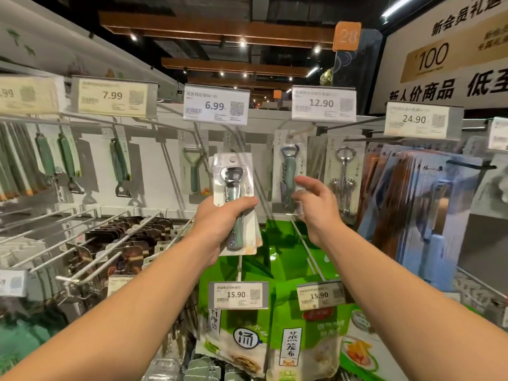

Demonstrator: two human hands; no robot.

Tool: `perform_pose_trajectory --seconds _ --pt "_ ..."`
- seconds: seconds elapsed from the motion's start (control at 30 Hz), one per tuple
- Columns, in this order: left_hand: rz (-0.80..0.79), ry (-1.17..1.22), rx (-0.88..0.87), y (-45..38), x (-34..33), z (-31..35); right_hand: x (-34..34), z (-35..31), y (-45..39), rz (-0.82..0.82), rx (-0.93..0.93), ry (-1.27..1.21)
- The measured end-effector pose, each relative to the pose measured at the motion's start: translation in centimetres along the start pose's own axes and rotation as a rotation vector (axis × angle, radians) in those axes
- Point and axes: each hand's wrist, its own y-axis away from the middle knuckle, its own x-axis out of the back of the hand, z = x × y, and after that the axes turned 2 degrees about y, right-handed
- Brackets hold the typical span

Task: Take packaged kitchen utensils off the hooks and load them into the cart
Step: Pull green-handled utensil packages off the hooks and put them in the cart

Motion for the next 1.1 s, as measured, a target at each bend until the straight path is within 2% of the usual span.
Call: perform_pose_trajectory --seconds 0.2,0.33,0.4,0.5,0.6,0.7,0.8,0.87,1.0,1.1 --pt "0.017 0.021 0.014 -1.1 -0.8 0.2 -0.4 -0.5 -5.0 -0.08 -0.235 -0.061" --pt "0.05 0.037 0.028 -1.8 -1.5 -0.1 -0.8 -0.6 -6.8 -0.207 -0.29 0.007" --pt "0.048 0.031 0.044 -2.0 -1.7 -0.4 -1.1 -0.2 -7.3 -0.193 -0.258 0.091" --pt "0.034 0.01 0.065 -2.1 -1.7 -0.8 -1.3 0.4 -6.2 -0.147 -0.103 0.303" --pt "0.046 0.029 0.067 -2.1 -1.7 -0.9 -1.7 0.2 -2.4 -0.14 0.049 0.248" --pt "0.069 0.052 0.072 -1.7 -1.8 -0.6 -2.2 -0.2 1.6 -0.276 0.166 0.234" --pt "0.05 0.096 0.102 -1.1 -1.7 0.0 -2.3 0.0 4.1 -0.425 0.344 0.461" --pt "0.025 0.119 0.141 -0.4 -1.8 0.2 -2.6 0.0 5.3 -0.415 0.42 0.559" --pt "0.009 0.131 0.131 0.8 -1.7 0.6 -2.8 0.2 6.4 -0.399 0.399 0.5" --pt "-0.018 0.05 0.133 1.9 -1.4 1.0 -2.6 0.6 6.7 -0.413 0.194 0.299"
